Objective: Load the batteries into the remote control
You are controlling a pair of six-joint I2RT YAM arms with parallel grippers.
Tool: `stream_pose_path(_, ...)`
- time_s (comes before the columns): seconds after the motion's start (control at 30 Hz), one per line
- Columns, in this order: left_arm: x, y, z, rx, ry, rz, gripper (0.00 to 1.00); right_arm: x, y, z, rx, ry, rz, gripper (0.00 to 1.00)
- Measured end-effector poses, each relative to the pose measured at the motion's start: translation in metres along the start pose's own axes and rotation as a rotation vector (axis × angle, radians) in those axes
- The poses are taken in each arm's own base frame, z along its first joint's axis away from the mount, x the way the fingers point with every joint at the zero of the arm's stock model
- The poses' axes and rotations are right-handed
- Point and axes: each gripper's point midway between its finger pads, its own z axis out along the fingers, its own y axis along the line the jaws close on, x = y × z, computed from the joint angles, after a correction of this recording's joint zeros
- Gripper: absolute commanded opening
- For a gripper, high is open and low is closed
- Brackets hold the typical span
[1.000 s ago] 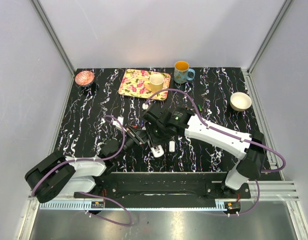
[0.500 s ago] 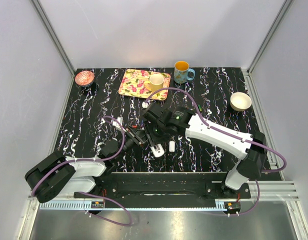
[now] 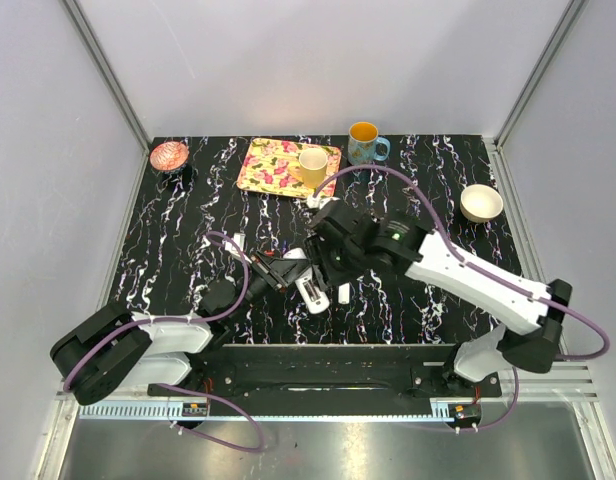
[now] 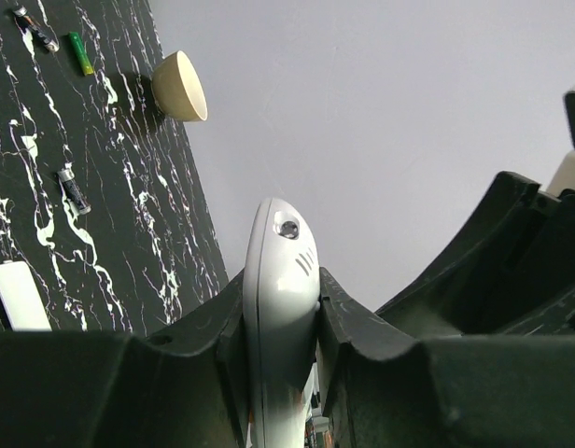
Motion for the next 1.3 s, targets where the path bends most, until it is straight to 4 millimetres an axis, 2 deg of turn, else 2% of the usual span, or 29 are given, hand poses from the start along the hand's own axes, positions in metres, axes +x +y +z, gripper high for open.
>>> stream_pose_path(0.13, 0.002, -0.001, 0.000, 0.003, 0.011, -0.002, 0.00, -0.012, -0.009, -0.029, -0.005, -0.120, -0.006, 0.54)
stream_pose_path(0.23, 0.005, -0.001, -0.001, 0.006, 0.035, -0.017, 0.00, -0.018, -0.016, -0.049, -0.064, -0.275, -0.009, 0.55)
stream_pose_path(0.27, 0.006, -0.001, -0.002, 0.008, 0.050, -0.026, 0.00, -0.016, -0.019, -0.054, -0.088, -0.325, -0.015, 0.58)
stream_pose_path(0.33, 0.007, -0.001, -0.001, 0.008, 0.073, -0.048, 0.00, -0.011, -0.025, -0.058, -0.146, -0.432, -0.026, 0.71)
stream_pose_path(0.4, 0.008, -0.004, 0.000, 0.015, 0.099, -0.072, 0.00, 0.002, -0.034, -0.054, -0.182, -0.494, -0.043, 0.80)
stream_pose_path(0.43, 0.009, -0.008, 0.002, 0.022, 0.112, -0.088, 0.00, 0.008, -0.037, -0.052, -0.201, -0.520, -0.059, 0.87)
stream_pose_path(0.53, 0.013, -0.022, 0.005, 0.059, 0.149, -0.115, 0.00, 0.016, -0.038, -0.045, -0.245, -0.558, -0.109, 0.94)
stream_pose_path(0.83, 0.014, -0.063, 0.014, 0.144, 0.207, -0.117, 0.00, 0.015, -0.014, -0.032, -0.381, -0.626, -0.205, 0.95)
stream_pose_path(0.97, 0.016, -0.066, 0.016, 0.140, 0.220, -0.117, 0.00, 0.012, -0.008, -0.037, -0.421, -0.669, -0.222, 0.94)
stream_pose_path(1.13, 0.018, -0.059, 0.016, 0.111, 0.228, -0.123, 0.00, 0.011, -0.002, -0.044, -0.461, -0.695, -0.239, 0.93)
stream_pose_path(1.3, 0.018, -0.058, 0.016, 0.104, 0.230, -0.124, 0.00, 0.012, 0.001, -0.039, -0.472, -0.680, -0.256, 0.93)
